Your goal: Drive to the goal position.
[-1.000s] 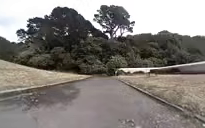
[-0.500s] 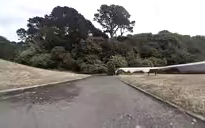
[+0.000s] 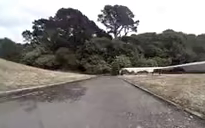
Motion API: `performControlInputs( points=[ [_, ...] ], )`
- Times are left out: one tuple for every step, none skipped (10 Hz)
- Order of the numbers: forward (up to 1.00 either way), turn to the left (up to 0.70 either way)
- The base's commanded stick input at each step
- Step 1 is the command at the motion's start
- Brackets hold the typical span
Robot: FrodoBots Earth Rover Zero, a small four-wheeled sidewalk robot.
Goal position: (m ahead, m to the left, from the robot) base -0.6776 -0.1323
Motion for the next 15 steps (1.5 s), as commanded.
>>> performControlInputs(
  points=[
    [-0.3, -0.75],
    [-0.3, -0.75],
    [-0.3, -0.75],
    [-0.3, -0.75],
    [-0.3, -0.75],
    [-0.3, -0.75],
    [-0.3, -0.75],
    [-0.3, -0.75],
    [-0.3, -0.75],
    [-0.3, 0.0],
    [-0.3, 0.0],
    [-0.3, 0.33],
    [-0.3, 0.5],
    [-0.3, 0.68],
    [-0.3, 0.75]
  ],
)
